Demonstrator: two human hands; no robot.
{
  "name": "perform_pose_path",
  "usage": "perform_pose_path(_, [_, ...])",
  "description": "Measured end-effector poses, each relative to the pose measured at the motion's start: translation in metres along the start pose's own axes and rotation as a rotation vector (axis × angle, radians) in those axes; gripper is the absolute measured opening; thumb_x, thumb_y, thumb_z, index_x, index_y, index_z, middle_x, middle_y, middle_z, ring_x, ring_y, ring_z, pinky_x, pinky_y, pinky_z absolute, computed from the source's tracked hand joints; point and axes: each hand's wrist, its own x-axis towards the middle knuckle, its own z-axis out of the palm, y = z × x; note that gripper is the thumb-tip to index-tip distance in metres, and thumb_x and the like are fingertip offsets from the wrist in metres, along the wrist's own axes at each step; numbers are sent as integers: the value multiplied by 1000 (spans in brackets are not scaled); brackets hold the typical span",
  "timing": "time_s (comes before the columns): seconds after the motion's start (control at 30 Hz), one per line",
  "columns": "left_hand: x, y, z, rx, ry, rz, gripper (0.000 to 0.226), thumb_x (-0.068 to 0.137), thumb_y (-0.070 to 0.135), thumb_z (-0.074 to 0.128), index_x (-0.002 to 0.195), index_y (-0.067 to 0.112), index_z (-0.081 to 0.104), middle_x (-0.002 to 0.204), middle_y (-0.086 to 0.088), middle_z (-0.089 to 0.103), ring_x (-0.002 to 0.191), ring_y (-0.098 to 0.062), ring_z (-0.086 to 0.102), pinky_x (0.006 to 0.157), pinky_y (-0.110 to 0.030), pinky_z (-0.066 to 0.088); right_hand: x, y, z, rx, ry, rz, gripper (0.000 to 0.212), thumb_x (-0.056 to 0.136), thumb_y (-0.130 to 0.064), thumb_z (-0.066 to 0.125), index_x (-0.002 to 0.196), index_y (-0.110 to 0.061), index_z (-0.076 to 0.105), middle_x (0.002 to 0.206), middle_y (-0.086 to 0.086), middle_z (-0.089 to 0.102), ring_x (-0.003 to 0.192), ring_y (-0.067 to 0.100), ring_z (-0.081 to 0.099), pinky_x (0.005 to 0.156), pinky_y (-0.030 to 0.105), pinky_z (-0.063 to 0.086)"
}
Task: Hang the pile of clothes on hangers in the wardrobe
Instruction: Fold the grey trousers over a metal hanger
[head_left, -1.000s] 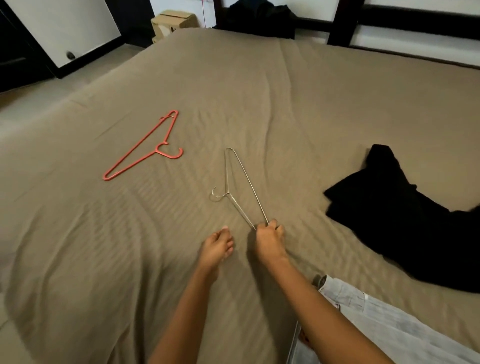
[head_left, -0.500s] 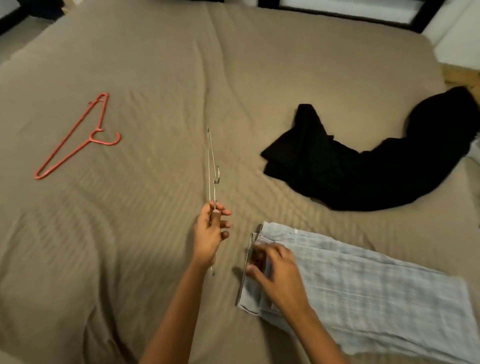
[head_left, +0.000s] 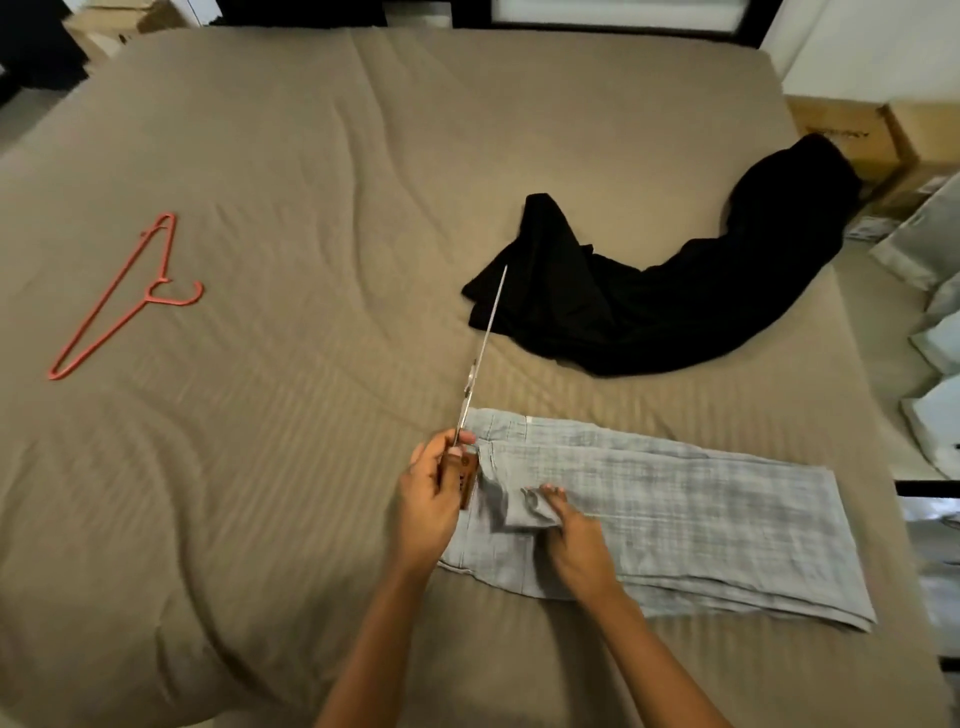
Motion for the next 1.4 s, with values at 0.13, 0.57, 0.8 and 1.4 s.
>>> perform_pose_path(0.13, [-10,15,27,27,33,28,38,97,10,46,119,39,59,97,1,50,73,-10,53,70,-21,49,0,4,-43,864,204,368,36,98,-27,46,121,-2,57,112,11,67,101,20,63,81,24,52])
perform_pose_path(0.57, [-70,62,190,191,-345,287,39,87,11,53,124,20,62,92,-3,59,77,-10,58,76,-16,47,-16,27,-116,1483,38,243,65,52,-75,69,70,-13,73,73,8,67,68,19,67,65,28,56])
perform_pose_path(0.8, [-60,76,199,-16,-74,-62,1,89,18,60,89,18,59,78,5,69,71,-10,68,65,-25,54,-15,53,-120,1353,-2,309,50,89,-37,45,112,4,62,108,23,67,100,27,66,84,33,54])
perform_pose_path(1.4, [-35,82,206,76,-445,-118,47,69,56,71,104,26,63,90,13,69,86,1,64,75,-15,51,-22,55,-146,966,163,154,28,94,-2,50,107,-23,62,109,0,68,107,12,62,91,22,49])
